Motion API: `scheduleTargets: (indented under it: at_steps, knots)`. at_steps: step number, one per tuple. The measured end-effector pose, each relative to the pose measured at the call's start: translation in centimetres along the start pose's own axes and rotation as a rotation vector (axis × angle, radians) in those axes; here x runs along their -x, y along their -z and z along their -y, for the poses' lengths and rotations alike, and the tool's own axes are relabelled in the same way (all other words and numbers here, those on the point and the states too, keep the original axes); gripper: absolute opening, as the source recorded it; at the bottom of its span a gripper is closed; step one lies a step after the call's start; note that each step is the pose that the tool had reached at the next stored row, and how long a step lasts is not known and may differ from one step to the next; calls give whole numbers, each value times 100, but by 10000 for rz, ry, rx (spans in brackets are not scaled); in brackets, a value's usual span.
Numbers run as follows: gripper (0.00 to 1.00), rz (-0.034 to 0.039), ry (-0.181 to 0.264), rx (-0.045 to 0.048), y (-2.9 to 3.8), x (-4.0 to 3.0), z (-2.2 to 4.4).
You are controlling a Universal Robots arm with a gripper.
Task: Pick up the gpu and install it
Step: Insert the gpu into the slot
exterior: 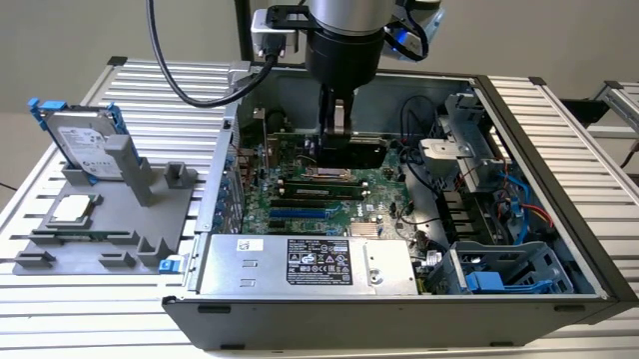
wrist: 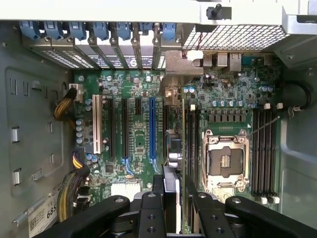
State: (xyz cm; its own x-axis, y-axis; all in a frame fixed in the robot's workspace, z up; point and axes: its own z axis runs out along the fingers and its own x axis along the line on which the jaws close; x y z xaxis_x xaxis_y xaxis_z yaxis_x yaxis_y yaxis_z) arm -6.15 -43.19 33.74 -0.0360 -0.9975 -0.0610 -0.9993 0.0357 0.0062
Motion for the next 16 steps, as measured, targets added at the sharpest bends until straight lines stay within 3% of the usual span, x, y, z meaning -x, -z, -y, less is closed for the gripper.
scheduleTargets:
  at_steps: [16]
  knots:
    - [0,3,0,-1,-81,-4,1]
